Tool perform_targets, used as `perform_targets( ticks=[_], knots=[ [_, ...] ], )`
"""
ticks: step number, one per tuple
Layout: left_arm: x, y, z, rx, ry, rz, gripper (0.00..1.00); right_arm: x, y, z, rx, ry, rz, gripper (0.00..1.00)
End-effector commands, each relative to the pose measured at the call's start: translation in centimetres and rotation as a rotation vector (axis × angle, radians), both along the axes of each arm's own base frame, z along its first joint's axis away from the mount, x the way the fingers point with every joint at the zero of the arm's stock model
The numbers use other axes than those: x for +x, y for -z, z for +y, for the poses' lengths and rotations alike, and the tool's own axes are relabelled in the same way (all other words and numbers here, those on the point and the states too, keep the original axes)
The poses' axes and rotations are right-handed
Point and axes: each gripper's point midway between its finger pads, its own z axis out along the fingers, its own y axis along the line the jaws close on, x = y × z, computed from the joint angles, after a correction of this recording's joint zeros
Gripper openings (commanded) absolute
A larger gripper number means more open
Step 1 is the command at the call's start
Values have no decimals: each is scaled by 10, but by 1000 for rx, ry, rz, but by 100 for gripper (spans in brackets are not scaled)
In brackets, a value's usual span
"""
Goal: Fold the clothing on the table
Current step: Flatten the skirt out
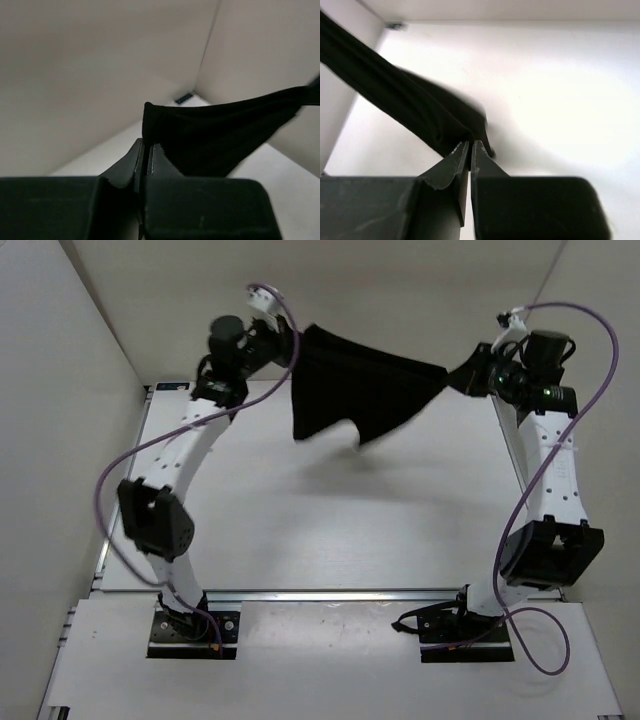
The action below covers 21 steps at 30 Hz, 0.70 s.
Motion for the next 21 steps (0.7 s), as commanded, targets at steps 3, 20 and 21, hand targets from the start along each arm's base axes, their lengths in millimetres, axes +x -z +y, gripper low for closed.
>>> perform_targets(
  ticks=[3, 20, 21],
  knots=[
    [-55, -84, 74, 39, -199, -215, 7, 26, -38, 16, -32, -94, -147, 0],
    [-241, 159, 33, 88, 40, 342, 99, -166, 222, 98, -34, -320, 388, 0],
    [-241, 167, 21, 94, 64, 379, 99, -166, 220, 97, -28, -308, 391, 0]
  ],
)
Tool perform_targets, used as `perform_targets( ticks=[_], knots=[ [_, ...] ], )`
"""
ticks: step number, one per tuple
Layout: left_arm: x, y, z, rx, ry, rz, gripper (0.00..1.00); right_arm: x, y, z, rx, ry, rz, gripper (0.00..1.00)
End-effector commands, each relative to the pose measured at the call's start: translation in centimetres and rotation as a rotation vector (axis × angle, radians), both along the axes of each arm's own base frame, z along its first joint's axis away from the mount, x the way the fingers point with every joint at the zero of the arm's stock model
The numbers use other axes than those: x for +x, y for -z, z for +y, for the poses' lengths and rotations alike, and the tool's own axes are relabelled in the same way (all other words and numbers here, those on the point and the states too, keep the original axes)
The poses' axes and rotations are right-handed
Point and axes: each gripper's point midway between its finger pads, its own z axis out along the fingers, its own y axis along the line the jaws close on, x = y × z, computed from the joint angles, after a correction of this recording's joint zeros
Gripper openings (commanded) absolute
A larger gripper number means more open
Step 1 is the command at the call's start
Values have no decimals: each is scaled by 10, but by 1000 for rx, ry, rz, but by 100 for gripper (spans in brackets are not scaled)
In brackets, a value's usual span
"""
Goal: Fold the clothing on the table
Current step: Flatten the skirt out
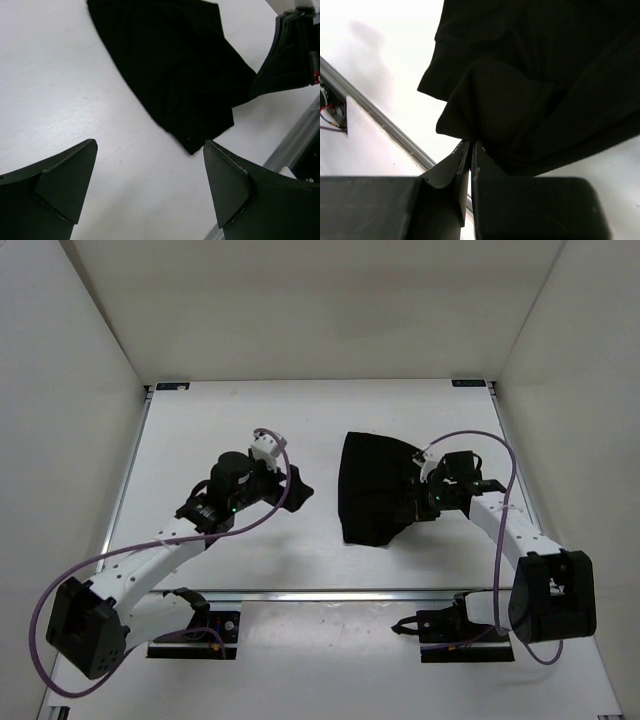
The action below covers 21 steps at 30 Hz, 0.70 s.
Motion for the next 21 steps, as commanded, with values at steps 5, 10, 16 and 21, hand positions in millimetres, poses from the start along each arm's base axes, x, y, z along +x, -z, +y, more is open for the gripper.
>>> perform_targets(
  ticks=[5, 10, 16, 21],
  knots=[
    [-14, 37, -86, -16, 153, 198, 98, 12, -34, -6, 18, 73, -123, 0],
    [-13, 80, -96, 18, 88, 382, 90, 3, -33, -15, 11, 134, -132, 0],
    [-18, 111, -102, 13, 72, 510, 82, -9, -30, -21, 17, 165, -111, 0],
    [-25, 135, -109, 34, 61, 580, 71, -18, -27, -23, 21, 172, -93, 0]
  ],
)
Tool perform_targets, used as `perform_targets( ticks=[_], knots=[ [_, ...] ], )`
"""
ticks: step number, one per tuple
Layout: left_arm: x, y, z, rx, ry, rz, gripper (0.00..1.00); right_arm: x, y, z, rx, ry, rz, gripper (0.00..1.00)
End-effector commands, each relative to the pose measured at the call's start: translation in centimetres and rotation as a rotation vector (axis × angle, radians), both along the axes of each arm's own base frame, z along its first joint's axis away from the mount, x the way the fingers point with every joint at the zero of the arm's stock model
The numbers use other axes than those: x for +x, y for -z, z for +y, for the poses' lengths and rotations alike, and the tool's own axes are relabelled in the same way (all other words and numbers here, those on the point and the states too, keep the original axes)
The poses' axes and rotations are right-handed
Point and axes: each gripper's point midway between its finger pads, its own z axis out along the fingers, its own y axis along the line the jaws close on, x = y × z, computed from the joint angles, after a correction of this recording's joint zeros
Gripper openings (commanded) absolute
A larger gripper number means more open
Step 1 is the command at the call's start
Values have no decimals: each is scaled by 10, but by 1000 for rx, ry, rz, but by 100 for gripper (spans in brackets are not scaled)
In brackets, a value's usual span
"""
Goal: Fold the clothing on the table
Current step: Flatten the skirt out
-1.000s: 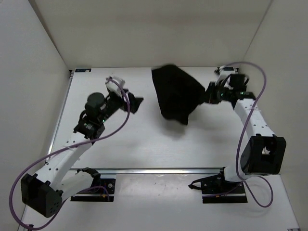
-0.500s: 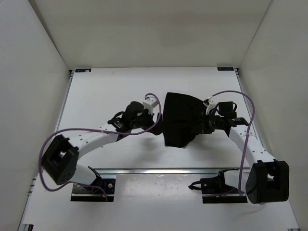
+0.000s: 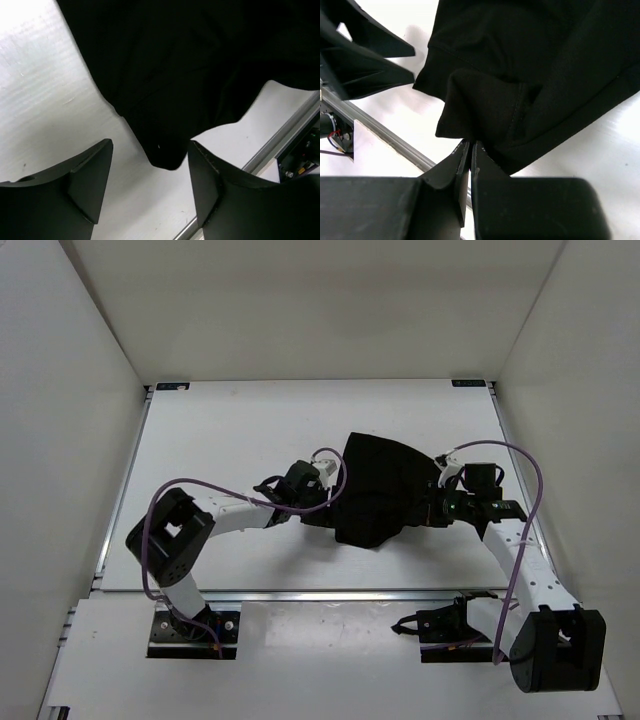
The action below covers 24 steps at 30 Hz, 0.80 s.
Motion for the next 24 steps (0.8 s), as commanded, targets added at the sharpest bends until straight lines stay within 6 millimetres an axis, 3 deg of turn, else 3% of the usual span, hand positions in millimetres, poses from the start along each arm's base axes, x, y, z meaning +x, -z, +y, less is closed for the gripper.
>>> perform_targets(
  ticks=[1, 4, 8, 11, 14, 15, 17, 20, 24],
  knots=[
    [-3, -6, -11, -34, -6, 29, 69, -4, -4, 0, 9, 7, -13, 0],
    [0, 1, -8, -4, -16, 44, 64, -6, -1, -3, 5, 14, -4, 0],
    [-6, 3, -20, -7, 14, 53, 60, -4, -1, -3, 13, 11, -9, 0],
    [-9, 10, -22, 10, 24, 80, 40, 0, -3, -3, 13, 5, -17, 0],
    [1, 10, -20, 13, 7, 77, 5, 9, -7, -2, 12, 4, -31, 0],
    [7, 1, -24, 4, 7, 52, 0, 12, -10, -2, 14, 0, -37, 0],
    [24, -6, -16, 36, -32, 6, 0, 23, -16, -3, 17, 7, -58, 0],
    [62, -30, 5, 71, -101, -77, 0, 47, -28, -5, 7, -2, -110, 0],
    [142, -104, 53, 30, -241, -237, 0, 102, -64, -24, -48, 10, -224, 0]
  ],
)
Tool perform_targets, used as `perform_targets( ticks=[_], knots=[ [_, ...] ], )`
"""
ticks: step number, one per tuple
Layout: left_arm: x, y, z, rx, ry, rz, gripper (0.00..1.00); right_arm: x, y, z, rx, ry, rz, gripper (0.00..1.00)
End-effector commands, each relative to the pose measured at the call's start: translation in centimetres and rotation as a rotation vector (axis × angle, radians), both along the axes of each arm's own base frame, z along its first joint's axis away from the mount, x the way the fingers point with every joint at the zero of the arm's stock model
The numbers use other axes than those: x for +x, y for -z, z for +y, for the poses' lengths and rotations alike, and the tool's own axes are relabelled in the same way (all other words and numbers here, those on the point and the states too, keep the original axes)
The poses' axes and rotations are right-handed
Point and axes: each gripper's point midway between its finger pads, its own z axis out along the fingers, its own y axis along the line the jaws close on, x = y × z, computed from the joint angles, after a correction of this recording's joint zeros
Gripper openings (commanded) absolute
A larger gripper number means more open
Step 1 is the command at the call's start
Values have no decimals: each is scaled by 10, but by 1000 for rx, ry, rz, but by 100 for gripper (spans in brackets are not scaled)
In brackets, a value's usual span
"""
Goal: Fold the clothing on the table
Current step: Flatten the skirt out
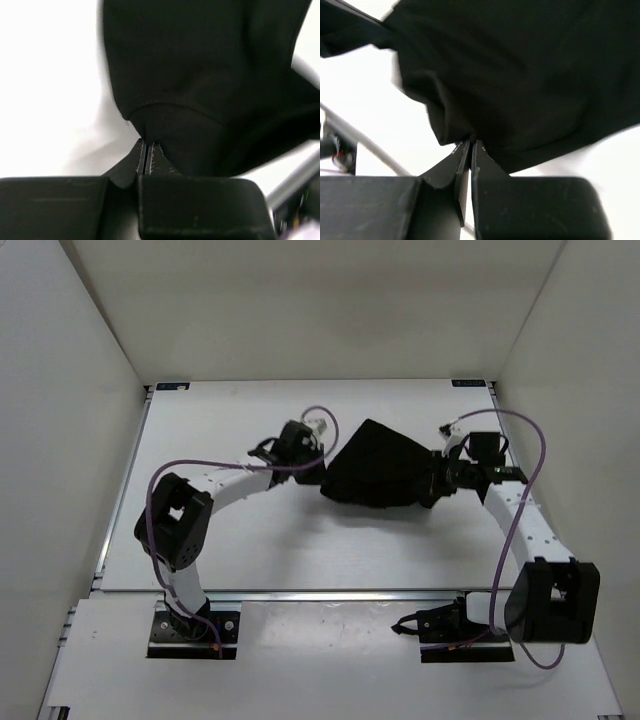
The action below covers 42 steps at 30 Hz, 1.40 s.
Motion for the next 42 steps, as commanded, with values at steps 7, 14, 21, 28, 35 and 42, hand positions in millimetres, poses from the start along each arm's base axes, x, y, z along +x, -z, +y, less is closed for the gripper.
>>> perform_targets(
  ticks=[7, 14, 21, 28, 35, 42],
  knots=[
    [166, -234, 115, -100, -266, -507, 0, 150, -153, -32, -53, 13, -480, 0],
    [148, -275, 128, -102, -257, -619, 0, 166, -203, -10, 3, -34, -579, 0],
    [119, -276, 130, -105, -238, -620, 0, 138, -226, -3, -1, -20, -621, 0],
    [67, -241, 130, -87, -197, -545, 0, 105, -172, 15, -10, -43, -472, 0],
    [55, -178, 141, -91, -231, -446, 0, 120, -116, 29, 9, -93, -346, 0],
    [161, -257, 134, -94, -244, -548, 0, 225, -206, 20, -4, -84, -519, 0]
  ],
)
